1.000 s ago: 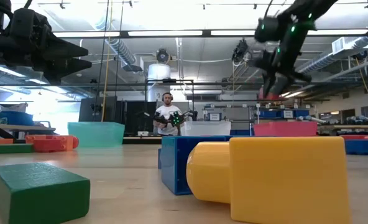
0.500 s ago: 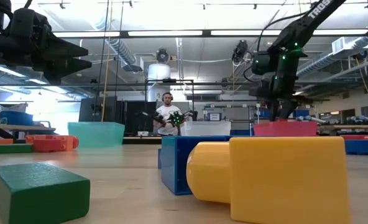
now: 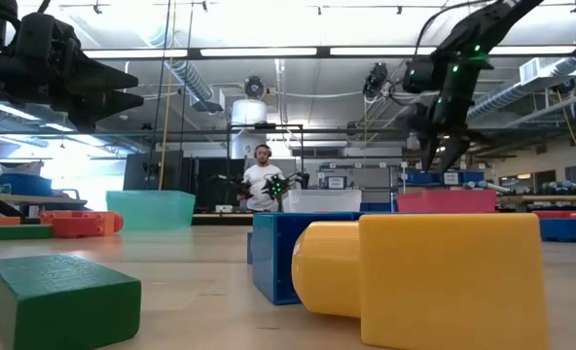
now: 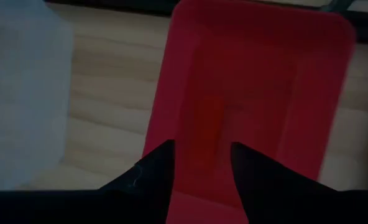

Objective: Sort blocks by size
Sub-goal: Put the red 4 stud game piece into the transparent bin

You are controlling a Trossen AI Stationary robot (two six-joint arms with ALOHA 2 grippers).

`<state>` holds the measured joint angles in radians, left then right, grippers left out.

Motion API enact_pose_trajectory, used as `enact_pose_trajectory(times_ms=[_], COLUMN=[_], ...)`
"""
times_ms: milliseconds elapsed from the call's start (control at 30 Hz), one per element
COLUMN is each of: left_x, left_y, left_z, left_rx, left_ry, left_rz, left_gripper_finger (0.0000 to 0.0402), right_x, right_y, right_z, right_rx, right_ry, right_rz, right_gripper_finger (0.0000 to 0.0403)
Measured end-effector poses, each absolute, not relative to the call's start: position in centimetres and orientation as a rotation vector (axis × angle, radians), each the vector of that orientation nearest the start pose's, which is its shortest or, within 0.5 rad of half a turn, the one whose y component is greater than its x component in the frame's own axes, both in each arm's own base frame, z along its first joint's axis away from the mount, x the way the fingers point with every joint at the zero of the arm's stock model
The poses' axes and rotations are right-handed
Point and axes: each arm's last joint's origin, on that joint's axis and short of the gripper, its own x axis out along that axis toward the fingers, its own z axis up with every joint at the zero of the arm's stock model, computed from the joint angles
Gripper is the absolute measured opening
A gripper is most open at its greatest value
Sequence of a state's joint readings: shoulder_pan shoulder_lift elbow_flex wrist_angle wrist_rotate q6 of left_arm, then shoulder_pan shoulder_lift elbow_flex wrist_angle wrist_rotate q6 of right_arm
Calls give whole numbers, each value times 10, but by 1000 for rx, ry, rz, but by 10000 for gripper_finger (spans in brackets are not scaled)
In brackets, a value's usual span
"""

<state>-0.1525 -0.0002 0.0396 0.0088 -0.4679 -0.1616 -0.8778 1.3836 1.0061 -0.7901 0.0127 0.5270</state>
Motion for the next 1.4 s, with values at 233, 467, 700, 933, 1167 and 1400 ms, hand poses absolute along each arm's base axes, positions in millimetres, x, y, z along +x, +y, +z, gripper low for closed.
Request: enact_pose_trajectory(times_ms=[233, 467, 700, 933, 1167, 1400], left_x=[93, 93, 93, 93, 93, 93], left_y=[-1, -1, -1, -1, -1, -1], left_z=[178, 178, 178, 178, 178, 178], left_rx=[-175, -175, -175, -175, -175, -175], left_ry=[-72, -72, -72, -72, -72, -72], left_rz=[310, 311, 310, 311, 311, 311], left_gripper_finger=[245, 245, 245, 245, 245, 245], right_x=[162, 171, 181, 199, 231, 270], right_y=[-167, -125, -83, -50, -21, -9], right_z=[264, 285, 290, 287, 277, 250], right_rx=[926, 950, 997, 1035, 915, 710], right_ry=[858, 776, 767, 797, 795, 821], right_rz=[-1016, -942, -938, -865, -733, -629], right_gripper_finger=[165, 150, 142, 140, 140, 145])
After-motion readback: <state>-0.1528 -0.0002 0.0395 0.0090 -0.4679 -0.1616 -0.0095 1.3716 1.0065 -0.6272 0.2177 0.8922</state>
